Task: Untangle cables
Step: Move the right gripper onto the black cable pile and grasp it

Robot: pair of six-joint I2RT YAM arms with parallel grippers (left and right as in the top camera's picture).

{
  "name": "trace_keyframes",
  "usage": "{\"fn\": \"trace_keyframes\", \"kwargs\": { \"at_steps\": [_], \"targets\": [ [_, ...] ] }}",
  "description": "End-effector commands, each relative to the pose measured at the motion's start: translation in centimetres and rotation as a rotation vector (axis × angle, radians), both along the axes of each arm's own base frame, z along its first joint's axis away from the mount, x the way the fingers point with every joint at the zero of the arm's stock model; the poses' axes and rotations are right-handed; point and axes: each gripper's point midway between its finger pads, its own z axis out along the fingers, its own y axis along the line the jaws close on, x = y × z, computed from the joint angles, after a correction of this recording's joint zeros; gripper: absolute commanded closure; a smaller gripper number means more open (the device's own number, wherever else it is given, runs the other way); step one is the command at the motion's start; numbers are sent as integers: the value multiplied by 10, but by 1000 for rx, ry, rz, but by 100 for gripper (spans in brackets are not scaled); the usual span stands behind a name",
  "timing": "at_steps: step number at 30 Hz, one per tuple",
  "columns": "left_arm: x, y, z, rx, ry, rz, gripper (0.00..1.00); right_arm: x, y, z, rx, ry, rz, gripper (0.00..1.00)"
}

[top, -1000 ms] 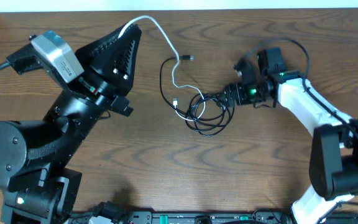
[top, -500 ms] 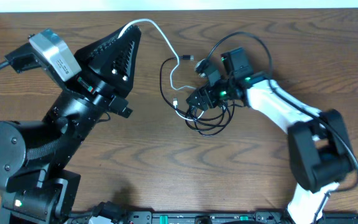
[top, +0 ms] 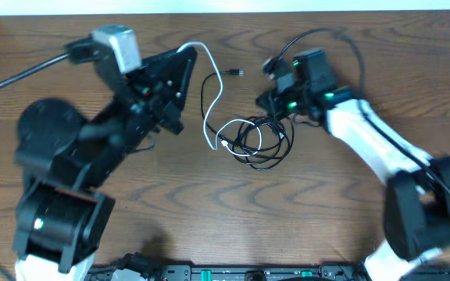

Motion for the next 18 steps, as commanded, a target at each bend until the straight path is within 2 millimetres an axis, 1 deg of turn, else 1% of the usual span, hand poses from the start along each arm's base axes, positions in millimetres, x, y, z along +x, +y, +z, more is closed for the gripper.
{"fn": "trace_keyframes", "kwargs": {
  "at_steps": [1,3,4,5,6,7,9,10,12,15,18],
  "targets": [
    [12,-2,-5,-2,35,7,92,2,-11,49,-1,-107,-22,98],
    [14,-2,-1,-14,25,8,93,-2,-13,43,-20,-95,-6,82],
    [14,-2,3,-21,11,7,93,-4,-13,35,-38,-83,11,72],
    [13,-2,9,-30,-12,7,92,-6,-14,27,-50,-67,26,60],
    [10,-1,16,-40,-38,7,92,-8,-12,18,-57,-49,45,51],
    [8,0,22,-47,-61,6,92,-10,-10,12,-57,-39,69,44],
    [1,2,36,-65,-116,6,93,-14,-3,-6,-60,-16,122,34],
    [-3,3,42,-73,-137,5,92,-16,0,-15,-68,-1,135,31],
    [-12,6,54,-108,-165,2,93,-17,8,-36,-80,28,152,29],
    [-25,10,66,-163,-177,-7,93,-16,18,-59,-85,45,172,28],
    [-34,13,73,-193,-184,-12,93,-16,30,-77,-83,44,196,26]
  ]
}}
